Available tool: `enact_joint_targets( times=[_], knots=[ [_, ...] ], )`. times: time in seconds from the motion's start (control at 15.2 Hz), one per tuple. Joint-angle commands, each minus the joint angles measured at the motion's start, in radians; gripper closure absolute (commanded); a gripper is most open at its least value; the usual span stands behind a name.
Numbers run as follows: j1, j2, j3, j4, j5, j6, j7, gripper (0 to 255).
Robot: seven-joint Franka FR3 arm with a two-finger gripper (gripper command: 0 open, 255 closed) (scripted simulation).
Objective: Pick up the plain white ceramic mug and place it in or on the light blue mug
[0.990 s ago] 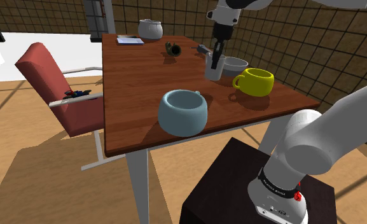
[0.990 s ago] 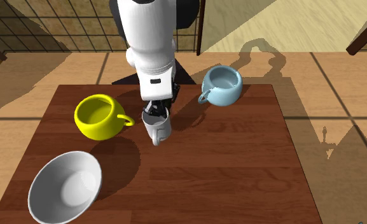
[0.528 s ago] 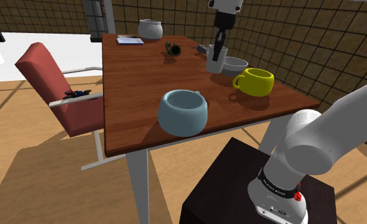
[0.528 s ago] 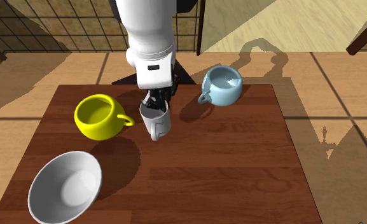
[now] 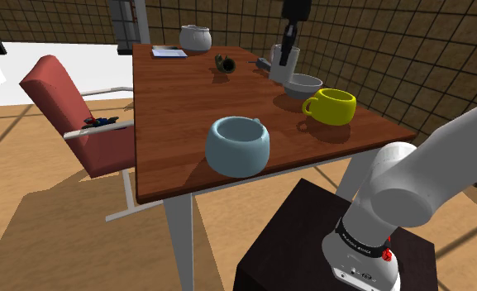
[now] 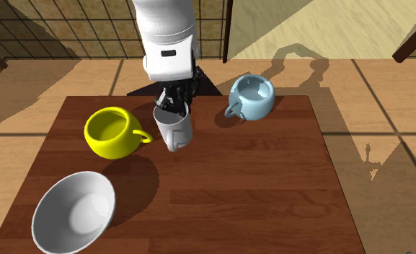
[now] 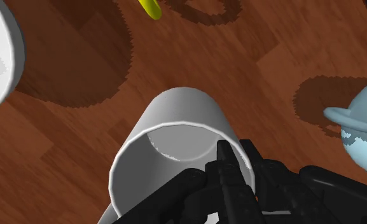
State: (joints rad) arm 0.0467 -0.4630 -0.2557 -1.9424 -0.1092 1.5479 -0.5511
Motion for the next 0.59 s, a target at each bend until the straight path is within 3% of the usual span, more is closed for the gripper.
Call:
enact_joint_targets(
  times=[0.0, 0.26, 0.53],
  knots=[
    [0.002, 0.013, 0.0, 0.039, 0.003, -0.027, -0.002, 255],
    [0.004, 0.032, 0.0, 0.104, 0.007, -0.073, -0.006, 255],
    [0.028, -0.01, 0.08, 0.073, 0.027, -0.09, 0.096, 255]
  ],
)
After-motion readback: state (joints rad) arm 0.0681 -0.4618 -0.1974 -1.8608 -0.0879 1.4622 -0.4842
